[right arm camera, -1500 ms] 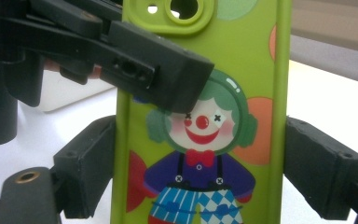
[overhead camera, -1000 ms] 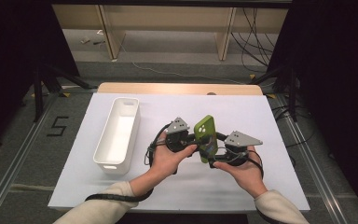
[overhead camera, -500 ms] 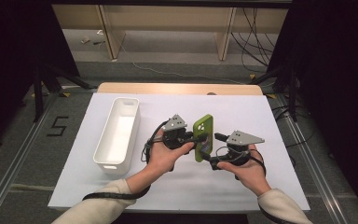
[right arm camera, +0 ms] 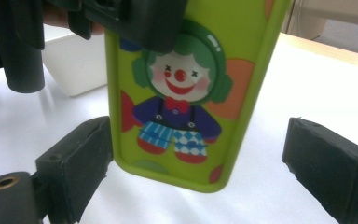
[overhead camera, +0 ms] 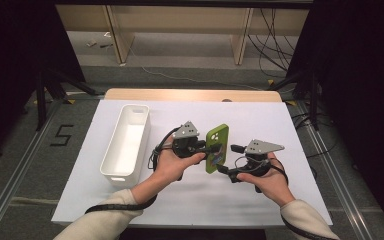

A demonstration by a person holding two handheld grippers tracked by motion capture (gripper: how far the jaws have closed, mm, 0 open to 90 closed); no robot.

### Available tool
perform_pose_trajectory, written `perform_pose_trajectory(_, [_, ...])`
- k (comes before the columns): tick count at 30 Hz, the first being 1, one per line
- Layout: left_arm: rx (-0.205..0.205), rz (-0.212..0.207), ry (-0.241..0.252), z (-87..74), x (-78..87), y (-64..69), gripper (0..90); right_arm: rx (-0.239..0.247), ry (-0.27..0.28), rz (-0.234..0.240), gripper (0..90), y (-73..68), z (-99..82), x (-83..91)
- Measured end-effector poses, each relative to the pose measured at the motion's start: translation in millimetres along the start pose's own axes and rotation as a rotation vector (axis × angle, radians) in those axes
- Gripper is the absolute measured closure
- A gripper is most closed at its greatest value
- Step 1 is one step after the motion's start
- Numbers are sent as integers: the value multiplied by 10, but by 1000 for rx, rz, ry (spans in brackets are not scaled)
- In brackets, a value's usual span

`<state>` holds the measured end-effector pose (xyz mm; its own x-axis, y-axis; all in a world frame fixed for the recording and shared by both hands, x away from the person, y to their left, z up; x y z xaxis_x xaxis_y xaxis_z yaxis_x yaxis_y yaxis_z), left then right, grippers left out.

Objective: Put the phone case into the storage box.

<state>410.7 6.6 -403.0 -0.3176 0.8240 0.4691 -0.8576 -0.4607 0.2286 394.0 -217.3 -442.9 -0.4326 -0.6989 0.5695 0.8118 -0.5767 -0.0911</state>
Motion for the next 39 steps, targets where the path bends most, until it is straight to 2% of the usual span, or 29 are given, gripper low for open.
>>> perform_pose_trajectory(9, [-31, -28, -4, -6, -17, -16, 779, -5, -20, 10, 118, 74, -38, -10])
perform_pose_trajectory(13, [-59, -42, -8, -2, -17, -18, 779, -2, -26, 22, 124, 81, -46, -22])
perform_pose_trajectory(24, [-127, -102, -14, 10, -41, 18, 780, 30, -35, 66, 152, 80, -55, -61])
perform_pose_trajectory(28, [-136, -117, -14, 10, -57, 36, 780, 44, -23, 85, 166, 85, -50, -67])
perform_pose_trajectory(32, [-144, -124, -15, 7, -69, 43, 781, 48, -12, 96, 231, 85, -45, -68])
perform_pose_trajectory(36, [-145, -119, -7, 11, -66, 30, 782, 43, 0, 123, 355, 77, -39, -65])
perform_pose_trajectory(39, [-141, -114, 1, 12, -55, 19, 782, 34, -6, 137, 406, 84, -45, -61])
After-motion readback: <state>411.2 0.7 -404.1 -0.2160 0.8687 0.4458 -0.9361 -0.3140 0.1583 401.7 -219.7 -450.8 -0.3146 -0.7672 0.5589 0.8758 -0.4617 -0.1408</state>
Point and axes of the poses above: each handheld gripper's, and its own axes: x roughly backward along the jaws, z roughly out of its top, y roughly to its right, the point moved 1 cm from there along -x, roughly forward along the jaws, and after that the axes turned 10 degrees about -y, right-handed, at the moved point
